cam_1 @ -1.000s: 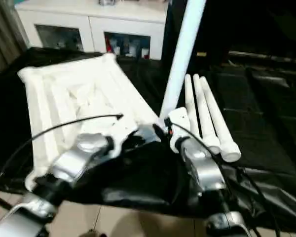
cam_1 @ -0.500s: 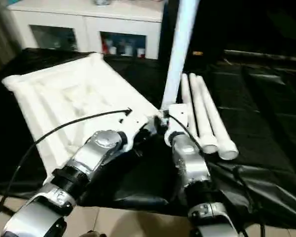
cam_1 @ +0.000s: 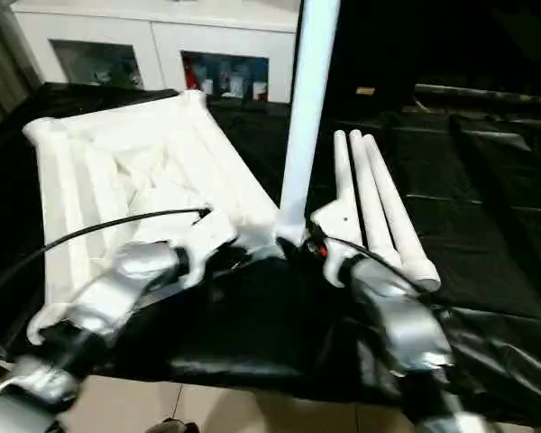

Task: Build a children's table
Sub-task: Rotate leg to tighten

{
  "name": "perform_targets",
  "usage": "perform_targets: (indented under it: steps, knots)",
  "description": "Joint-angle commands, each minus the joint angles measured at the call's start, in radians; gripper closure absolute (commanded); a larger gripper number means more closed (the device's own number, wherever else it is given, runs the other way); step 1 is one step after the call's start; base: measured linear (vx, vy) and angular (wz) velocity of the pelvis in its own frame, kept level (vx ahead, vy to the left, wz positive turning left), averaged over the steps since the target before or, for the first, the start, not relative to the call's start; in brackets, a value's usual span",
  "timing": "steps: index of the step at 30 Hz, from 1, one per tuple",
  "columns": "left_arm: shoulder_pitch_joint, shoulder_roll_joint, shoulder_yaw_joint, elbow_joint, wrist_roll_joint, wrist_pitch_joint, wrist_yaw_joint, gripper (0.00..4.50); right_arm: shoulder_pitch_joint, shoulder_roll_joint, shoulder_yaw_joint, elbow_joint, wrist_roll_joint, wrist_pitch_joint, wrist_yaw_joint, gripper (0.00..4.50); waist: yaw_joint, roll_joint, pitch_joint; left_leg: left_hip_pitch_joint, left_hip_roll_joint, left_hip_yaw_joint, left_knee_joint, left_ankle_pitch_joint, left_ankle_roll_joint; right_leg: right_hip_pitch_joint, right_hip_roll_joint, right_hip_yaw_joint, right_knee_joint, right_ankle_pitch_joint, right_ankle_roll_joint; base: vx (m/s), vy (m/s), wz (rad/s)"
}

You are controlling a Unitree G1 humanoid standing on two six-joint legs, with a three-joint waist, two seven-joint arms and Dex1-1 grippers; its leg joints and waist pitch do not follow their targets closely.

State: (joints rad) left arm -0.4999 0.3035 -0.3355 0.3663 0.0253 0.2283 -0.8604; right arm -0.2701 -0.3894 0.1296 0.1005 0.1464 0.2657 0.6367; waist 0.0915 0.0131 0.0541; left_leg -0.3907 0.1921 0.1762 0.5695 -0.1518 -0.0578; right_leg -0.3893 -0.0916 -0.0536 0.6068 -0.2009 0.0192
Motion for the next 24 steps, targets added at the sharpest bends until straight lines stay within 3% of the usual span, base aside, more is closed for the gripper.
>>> perform_targets:
  steps: [1, 6, 13, 24]
  knots:
    - [0.009, 0.011, -0.023, -0.035, -0.025, -0.035, -0.062, 4.5, 0.005, -0.022, 0.014, -0.044, 0.021, 0.018, 0.061, 0.66, 0.001, -0.002, -0.055, 0.02, 0.036, -0.01, -0.069, -0.28, 0.024, 0.037, -0.045, 0.038, -0.073, -0.129, -0.198, 0.0, 0.0, 0.0]
    - [0.018, 0.045, -0.014, -0.069, -0.042, -0.037, -0.128, 4.5, 0.015, -0.076, 0.029, -0.074, 0.041, 0.043, 0.141, 0.66, 0.002, -0.001, -0.058, 0.02, 0.036, -0.008, -0.066, -0.246, 0.031, 0.037, -0.046, 0.037, -0.066, -0.088, -0.222, 0.0, 0.0, 0.0]
    - [0.023, 0.05, -0.014, -0.078, -0.056, -0.042, -0.153, 4.5, 0.003, -0.077, 0.041, -0.036, 0.036, 0.041, 0.18, 0.66, 0.004, -0.004, -0.059, 0.021, 0.035, -0.007, -0.064, -0.243, 0.031, 0.037, -0.046, 0.037, -0.066, -0.093, -0.232, 0.0, 0.0, 0.0]
    - [0.026, 0.048, -0.017, -0.09, -0.056, -0.035, -0.174, 4.5, -0.05, -0.04, 0.047, 0.053, 0.022, 0.016, 0.163, 1.68, 0.004, -0.002, -0.062, 0.021, 0.033, -0.006, -0.059, -0.207, 0.038, 0.041, -0.045, 0.035, -0.059, -0.043, -0.246, 0.0, 0.0, 0.0]
